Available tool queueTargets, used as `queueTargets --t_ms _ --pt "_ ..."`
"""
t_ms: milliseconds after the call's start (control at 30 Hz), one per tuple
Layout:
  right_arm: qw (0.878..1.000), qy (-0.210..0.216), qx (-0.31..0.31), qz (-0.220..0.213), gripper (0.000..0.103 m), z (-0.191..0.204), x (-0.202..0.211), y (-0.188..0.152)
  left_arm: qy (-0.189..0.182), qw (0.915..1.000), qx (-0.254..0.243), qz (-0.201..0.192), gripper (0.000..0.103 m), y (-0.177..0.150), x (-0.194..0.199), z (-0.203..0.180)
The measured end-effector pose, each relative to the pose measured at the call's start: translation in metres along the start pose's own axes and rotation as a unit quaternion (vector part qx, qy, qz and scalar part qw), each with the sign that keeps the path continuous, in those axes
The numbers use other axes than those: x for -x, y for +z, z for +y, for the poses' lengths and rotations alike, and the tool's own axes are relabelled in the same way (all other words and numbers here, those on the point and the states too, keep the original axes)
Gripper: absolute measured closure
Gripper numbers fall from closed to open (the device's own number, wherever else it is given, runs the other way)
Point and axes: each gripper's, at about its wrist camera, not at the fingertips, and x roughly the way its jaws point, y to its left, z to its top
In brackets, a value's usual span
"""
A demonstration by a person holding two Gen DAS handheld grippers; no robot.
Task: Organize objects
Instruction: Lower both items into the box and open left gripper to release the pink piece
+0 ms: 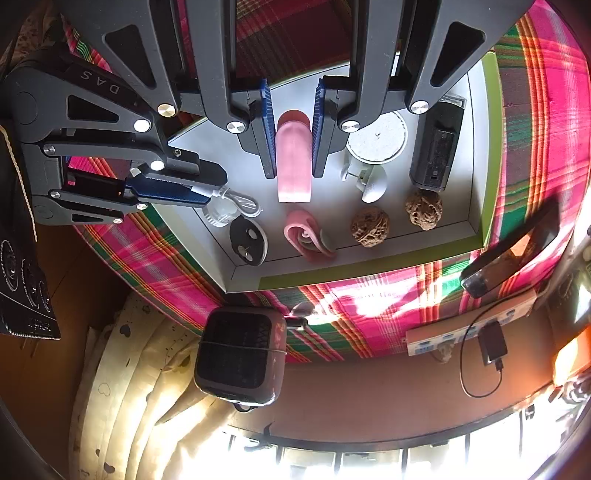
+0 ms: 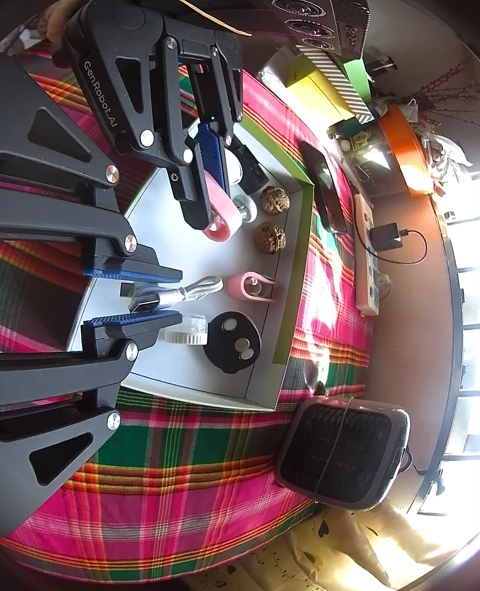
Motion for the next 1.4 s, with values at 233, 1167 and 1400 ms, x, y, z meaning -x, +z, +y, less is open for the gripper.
queueTargets --t_ms 233,1167,1400 --pt "1.0 -0.008 0.006 0.006 0.087 0.001 -0.007 0.0 -0.004 0.9999 0.006 0.012 0.087 -0.001 -0.01 0.003" --pt "1.0 -0.016 0.008 0.0 0.087 0.002 -0.009 -0.002 -0.001 0.9995 0.017 0.026 0.086 -0.003 -0.019 0.007" --pt "1.0 -0.017 0.003 -0.006 0.087 0.004 -0.003 -0.003 0.007 0.9995 0.023 0.021 0.076 -0.004 -0.014 0.008"
